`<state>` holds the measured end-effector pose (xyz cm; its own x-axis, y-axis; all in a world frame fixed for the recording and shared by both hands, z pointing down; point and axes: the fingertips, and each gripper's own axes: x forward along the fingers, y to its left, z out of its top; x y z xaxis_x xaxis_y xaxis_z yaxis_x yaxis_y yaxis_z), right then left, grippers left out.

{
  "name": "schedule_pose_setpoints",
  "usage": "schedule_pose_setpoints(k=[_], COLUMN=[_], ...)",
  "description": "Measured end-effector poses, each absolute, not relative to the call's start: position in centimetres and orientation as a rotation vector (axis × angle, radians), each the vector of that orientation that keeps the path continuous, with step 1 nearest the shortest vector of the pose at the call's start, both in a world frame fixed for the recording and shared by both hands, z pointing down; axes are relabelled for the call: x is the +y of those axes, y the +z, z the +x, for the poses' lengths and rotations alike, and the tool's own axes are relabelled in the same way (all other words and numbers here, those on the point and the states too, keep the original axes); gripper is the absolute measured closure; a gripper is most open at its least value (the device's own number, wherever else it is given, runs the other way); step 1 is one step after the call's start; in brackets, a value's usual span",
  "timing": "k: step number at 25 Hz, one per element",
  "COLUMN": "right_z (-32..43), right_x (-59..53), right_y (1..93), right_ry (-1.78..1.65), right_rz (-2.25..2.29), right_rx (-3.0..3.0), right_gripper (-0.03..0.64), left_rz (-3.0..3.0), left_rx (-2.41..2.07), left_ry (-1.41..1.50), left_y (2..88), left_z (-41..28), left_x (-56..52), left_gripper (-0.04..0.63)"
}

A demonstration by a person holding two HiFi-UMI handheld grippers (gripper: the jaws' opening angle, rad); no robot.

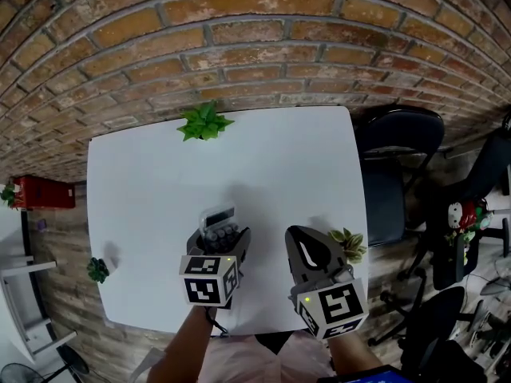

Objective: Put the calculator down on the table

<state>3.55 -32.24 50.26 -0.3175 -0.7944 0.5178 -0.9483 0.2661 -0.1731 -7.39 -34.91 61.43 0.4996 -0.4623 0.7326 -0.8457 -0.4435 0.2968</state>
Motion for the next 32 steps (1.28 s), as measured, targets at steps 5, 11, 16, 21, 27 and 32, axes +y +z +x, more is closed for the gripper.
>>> schedule_pose_setpoints(k=[5, 11, 16, 21, 27, 32], right_z=[3.1, 2.7, 2.1, 1.1, -0.5, -1.7], right_x=[-32.5, -32.5, -32.8, -32.6, -32.4, -32.2], right_y=[50.3, 50.3, 49.9, 49.1, 45.9, 41.6], right_ry=[0.660, 0.659, 0.647, 0.630, 0.531, 0.410], right_rz=[1.597, 1.597, 1.582, 1.561, 1.531, 1.520], right_rx=[-2.209, -2.206, -2.224, -2.252, -2.333, -2.423], right_gripper=[0.604, 0.604, 0.604, 0.604, 0.604, 0.603], left_rz=[2.106, 2.177, 2.192, 2.214, 2.314, 2.428], left_rx=[-1.047, -1.096, -1.139, -1.206, -1.412, -1.539], left_ry=[0.815, 0.980, 0.973, 0.924, 0.667, 0.325], left_y=[62.0, 62.0, 61.4, 59.6, 51.8, 42.1], left_z=[-7.6, -8.4, -9.2, -10.3, -12.2, -13.9], left_x=[-34.9, -35.2, -35.3, -35.1, -35.3, -34.0], left_gripper=[0.236, 0.201, 0.195, 0.195, 0.196, 0.209])
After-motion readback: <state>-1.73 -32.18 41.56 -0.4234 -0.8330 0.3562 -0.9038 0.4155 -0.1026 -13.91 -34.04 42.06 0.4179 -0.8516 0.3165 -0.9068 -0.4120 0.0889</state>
